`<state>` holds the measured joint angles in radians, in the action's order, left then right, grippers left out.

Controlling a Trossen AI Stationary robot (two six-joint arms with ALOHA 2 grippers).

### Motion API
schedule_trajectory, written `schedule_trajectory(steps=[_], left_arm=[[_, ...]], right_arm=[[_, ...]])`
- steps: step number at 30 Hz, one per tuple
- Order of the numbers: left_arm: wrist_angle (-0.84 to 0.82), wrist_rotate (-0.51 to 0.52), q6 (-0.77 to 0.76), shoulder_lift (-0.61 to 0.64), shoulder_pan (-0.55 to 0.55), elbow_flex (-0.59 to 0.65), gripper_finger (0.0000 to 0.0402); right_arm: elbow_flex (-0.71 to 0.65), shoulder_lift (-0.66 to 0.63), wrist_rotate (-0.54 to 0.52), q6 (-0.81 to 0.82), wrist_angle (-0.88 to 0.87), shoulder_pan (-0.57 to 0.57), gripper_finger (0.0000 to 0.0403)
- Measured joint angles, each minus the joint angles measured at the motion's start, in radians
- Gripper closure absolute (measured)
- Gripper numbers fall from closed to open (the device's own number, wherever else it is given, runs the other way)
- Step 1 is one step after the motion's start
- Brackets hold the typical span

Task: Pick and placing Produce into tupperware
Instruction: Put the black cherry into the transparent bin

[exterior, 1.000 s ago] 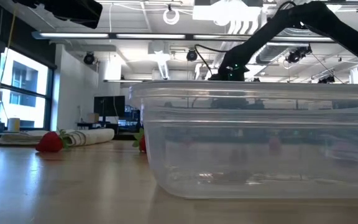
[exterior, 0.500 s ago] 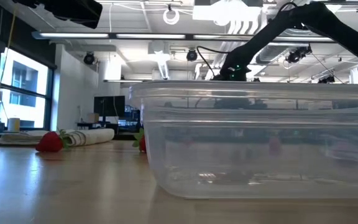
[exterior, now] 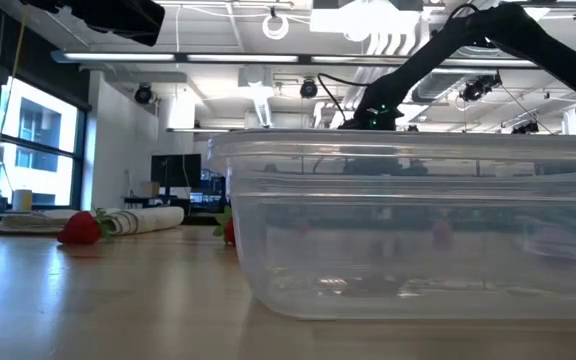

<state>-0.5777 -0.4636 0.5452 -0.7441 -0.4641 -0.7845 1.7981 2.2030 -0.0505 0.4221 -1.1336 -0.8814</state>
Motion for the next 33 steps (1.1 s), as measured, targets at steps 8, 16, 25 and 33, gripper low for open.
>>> schedule_trajectory(steps=[8,16,25,33], left_arm=[[0.000,0.000,0.000,0.000,0.000,0.000,0.0401],[0.000,0.000,0.000,0.000,0.000,0.000,0.0401],[0.000,0.000,0.000,0.000,0.000,0.000,0.0401],[0.000,0.000,0.000,0.000,0.000,0.000,0.0401]], right_arm=[[-0.001,0.035,-0.006,-0.002,0.001,0.000,0.0235],[-0.001,0.035,-0.001,0.004,0.026,-0.002,0.0235],[-0.004,0.035,-0.001,0.008,0.028,-0.004,0.0235],[-0.079,0.034,0.000,0.015,0.072,-0.004,0.0236]])
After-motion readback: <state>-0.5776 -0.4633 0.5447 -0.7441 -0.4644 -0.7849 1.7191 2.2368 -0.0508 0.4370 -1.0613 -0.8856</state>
